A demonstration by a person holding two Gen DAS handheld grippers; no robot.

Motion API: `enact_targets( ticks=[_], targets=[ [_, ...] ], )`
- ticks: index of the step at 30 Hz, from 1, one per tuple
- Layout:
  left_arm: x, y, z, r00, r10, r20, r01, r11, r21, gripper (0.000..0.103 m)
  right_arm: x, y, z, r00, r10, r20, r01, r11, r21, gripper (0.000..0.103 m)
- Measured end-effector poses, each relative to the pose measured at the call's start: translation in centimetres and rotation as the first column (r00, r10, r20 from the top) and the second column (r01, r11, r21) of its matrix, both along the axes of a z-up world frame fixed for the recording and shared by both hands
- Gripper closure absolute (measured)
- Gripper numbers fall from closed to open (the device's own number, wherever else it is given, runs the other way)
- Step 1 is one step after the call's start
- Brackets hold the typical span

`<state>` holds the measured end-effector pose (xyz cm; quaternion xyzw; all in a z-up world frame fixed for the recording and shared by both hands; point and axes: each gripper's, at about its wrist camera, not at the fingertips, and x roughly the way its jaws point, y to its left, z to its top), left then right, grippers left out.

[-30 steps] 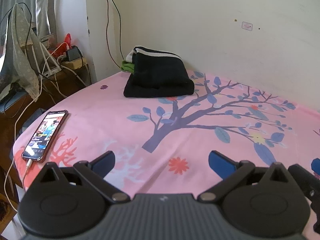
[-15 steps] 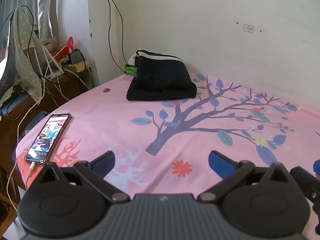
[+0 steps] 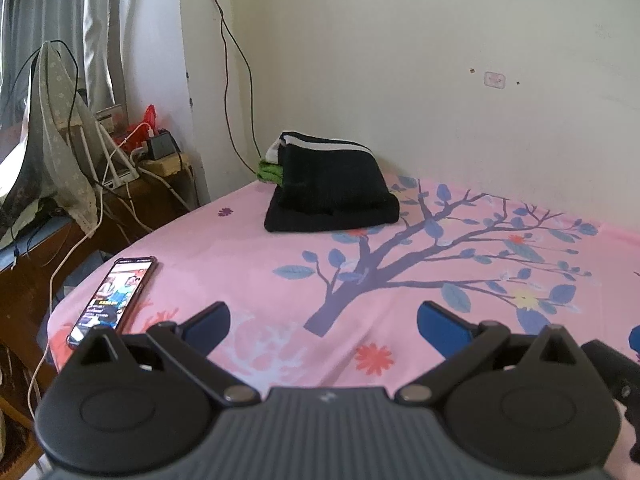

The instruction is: Fold small clothes

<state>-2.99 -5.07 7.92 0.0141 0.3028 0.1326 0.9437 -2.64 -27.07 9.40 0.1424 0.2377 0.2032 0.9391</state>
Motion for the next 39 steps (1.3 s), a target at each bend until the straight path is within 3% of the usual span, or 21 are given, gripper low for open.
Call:
enact_targets(
  ticks=[39],
  targets=[
    [-0.11,0.22,-0.42,0.999,0.038,-0.016,-0.038,0.998,0.041,0.0,-0.05,-0.03,-0.03,1.0,0.0,0.0,0.0,1.0,0.001,0.013]
  ],
)
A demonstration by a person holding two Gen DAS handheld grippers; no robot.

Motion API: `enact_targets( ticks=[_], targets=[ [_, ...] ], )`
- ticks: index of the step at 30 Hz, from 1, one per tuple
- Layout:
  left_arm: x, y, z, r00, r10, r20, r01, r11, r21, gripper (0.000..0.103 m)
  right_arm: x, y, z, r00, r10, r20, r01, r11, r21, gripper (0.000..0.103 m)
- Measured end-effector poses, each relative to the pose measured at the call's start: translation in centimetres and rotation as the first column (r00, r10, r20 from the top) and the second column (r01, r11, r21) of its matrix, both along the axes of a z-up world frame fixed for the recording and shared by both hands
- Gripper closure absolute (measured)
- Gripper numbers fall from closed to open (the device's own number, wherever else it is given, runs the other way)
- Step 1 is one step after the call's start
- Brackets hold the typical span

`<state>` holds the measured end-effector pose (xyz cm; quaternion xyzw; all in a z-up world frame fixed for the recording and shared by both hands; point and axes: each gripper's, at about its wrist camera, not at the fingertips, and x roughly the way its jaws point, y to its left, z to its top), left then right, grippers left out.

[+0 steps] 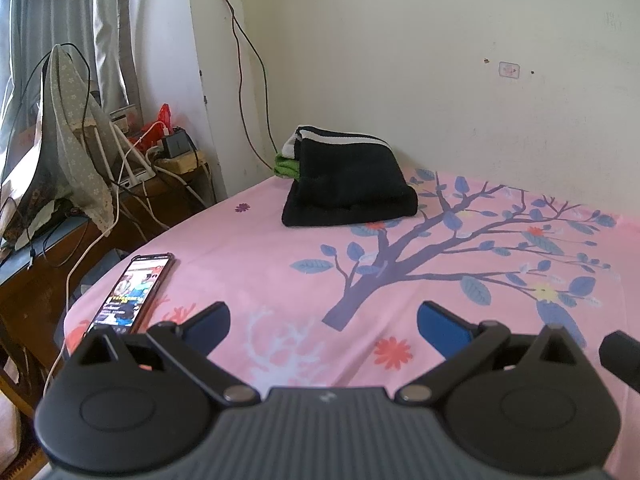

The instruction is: Fold small clothes

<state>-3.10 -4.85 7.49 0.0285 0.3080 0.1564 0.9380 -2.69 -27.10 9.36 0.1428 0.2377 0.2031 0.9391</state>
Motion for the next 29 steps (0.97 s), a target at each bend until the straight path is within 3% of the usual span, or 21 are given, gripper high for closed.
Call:
enact_targets(
  ticks=[23,29],
  targets=[
    [0.44,-0.01,-0.35,1.0,0.006,-0.027,-0.007,1.0,-0.003,0.0,0.02,-0.05,0.03,1.0,0.001,0.0,-0.001,1.0,0.001,0.013],
    [0.39,-0.37,-0.31,0.999,-0.029,-0.026,0.029,0.999,-0.016,0.0,0.02,-0.05,0.02,1.0,0.0,0.0,0.0,1.0,0.001,0.013]
  ],
)
